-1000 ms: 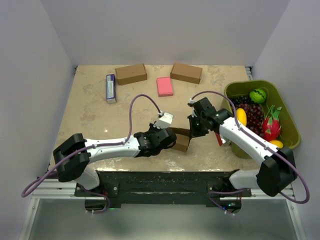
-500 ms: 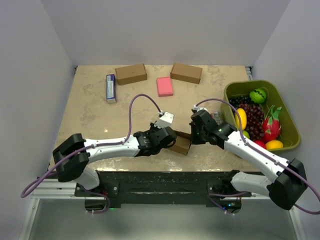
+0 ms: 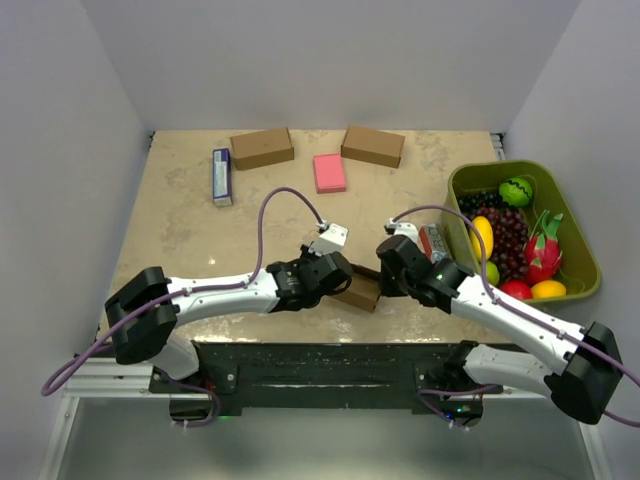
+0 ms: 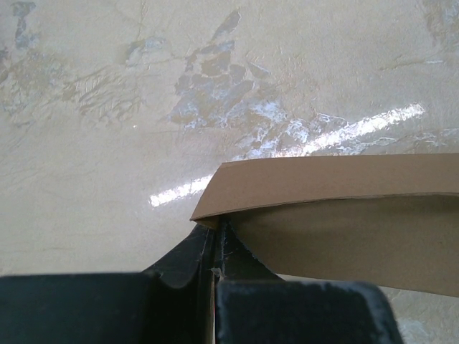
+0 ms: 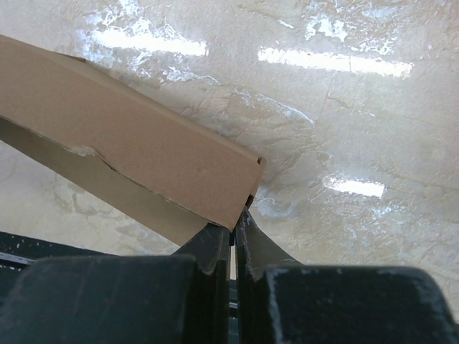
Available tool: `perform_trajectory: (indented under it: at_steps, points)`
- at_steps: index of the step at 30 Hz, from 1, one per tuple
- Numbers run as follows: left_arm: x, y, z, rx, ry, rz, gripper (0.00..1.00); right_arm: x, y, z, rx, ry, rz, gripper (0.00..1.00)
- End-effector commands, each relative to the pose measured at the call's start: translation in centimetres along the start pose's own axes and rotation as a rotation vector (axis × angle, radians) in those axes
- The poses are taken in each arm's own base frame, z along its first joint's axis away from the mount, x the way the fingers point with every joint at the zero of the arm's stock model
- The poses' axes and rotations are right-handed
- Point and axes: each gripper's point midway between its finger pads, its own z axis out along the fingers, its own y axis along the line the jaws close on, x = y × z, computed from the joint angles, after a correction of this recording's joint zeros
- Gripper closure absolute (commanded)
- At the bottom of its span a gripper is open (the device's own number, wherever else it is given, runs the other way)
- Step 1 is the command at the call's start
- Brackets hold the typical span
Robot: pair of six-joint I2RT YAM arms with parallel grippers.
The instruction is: Fold the paper box
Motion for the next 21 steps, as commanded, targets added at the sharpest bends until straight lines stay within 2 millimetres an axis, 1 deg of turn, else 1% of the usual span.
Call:
perform_trajectory:
  at_steps: [1,4,5,7,8,10,11,14,15,18,20,21]
  points:
    - [3.5,-4.9,-1.1,0.242,0.162,0.005,1.00,2.2,2.6,-0.4,-0.105,0.061,0.012,0.99]
    - [3.0,-5.1,-1.1,0.247,0.150,0.003,1.00,3.0,2.6,-0.2,-0.102,0.080,-0.016,0.95]
    - [2.8,-5.2,-1.0,0.250,0.147,0.007,1.00,3.1,2.6,-0.3,-0.105,0.084,-0.025,0.92]
    - [3.1,-5.1,-0.8,0.238,0.154,0.041,1.00,3.0,2.9,-0.6,-0.121,0.086,-0.038,0.88]
    - [3.0,-5.1,-0.7,0.235,0.149,0.065,1.00,3.1,2.9,-0.7,-0.129,0.089,-0.051,0.80]
    - [3.2,-4.6,-0.7,0.210,0.150,0.088,1.00,2.5,3.0,-1.3,-0.138,0.074,-0.064,0.73]
    - [3.1,-4.4,-0.7,0.205,0.147,0.099,1.00,2.5,2.9,-1.6,-0.135,0.076,-0.070,0.66]
    - [3.0,-3.9,-0.8,0.190,0.140,0.116,1.00,1.7,3.0,-2.6,-0.149,0.059,-0.086,0.56]
    - [2.9,-3.7,-0.8,0.187,0.138,0.118,1.00,1.1,3.2,-3.0,-0.151,0.043,-0.084,0.49]
    - [3.1,-3.5,-0.9,0.181,0.146,0.134,1.00,0.4,2.9,-3.7,-0.142,0.022,-0.086,0.37]
    - [3.1,-3.4,-0.9,0.177,0.152,0.137,1.00,0.3,2.4,-4.2,-0.126,0.014,-0.089,0.33]
    - [3.3,-3.3,-0.9,0.174,0.158,0.145,1.00,-0.2,2.3,-4.5,-0.119,-0.003,-0.085,0.30]
